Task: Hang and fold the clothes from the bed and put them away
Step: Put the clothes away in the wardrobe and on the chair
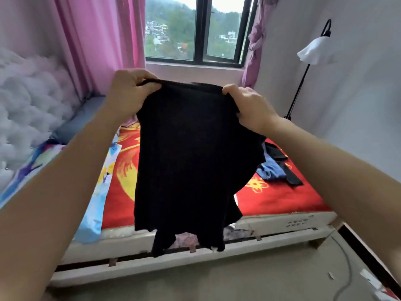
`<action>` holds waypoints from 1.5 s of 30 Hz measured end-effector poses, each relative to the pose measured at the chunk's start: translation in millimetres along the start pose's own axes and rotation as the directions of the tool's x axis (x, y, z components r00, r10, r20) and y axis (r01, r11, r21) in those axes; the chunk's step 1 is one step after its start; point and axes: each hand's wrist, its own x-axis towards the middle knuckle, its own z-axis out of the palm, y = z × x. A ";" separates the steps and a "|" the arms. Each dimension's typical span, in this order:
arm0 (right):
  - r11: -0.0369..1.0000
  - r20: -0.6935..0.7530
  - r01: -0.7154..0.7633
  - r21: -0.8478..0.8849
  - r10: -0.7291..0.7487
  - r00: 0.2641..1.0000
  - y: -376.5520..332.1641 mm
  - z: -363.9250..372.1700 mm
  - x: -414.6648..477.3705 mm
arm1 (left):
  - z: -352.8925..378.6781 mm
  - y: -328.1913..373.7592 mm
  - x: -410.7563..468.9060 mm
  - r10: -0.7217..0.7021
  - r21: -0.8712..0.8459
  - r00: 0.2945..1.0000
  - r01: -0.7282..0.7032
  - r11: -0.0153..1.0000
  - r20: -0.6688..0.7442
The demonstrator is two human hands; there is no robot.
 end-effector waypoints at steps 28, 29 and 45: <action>-0.008 0.386 -0.407 0.914 0.330 0.861 98.5 233.7 302.0 | -37.6 -241.3 184.0 -0.493 0.305 0.858 0.435 0.847 0.144; -0.071 0.377 -0.376 0.924 0.334 0.864 93.4 231.4 314.9 | -38.9 -251.5 181.4 -0.531 0.374 0.820 0.433 0.820 0.215; 0.001 0.306 -0.435 0.901 0.709 0.635 113.3 286.0 362.9 | -86.1 -450.5 167.2 -0.679 0.057 0.660 0.702 0.710 0.323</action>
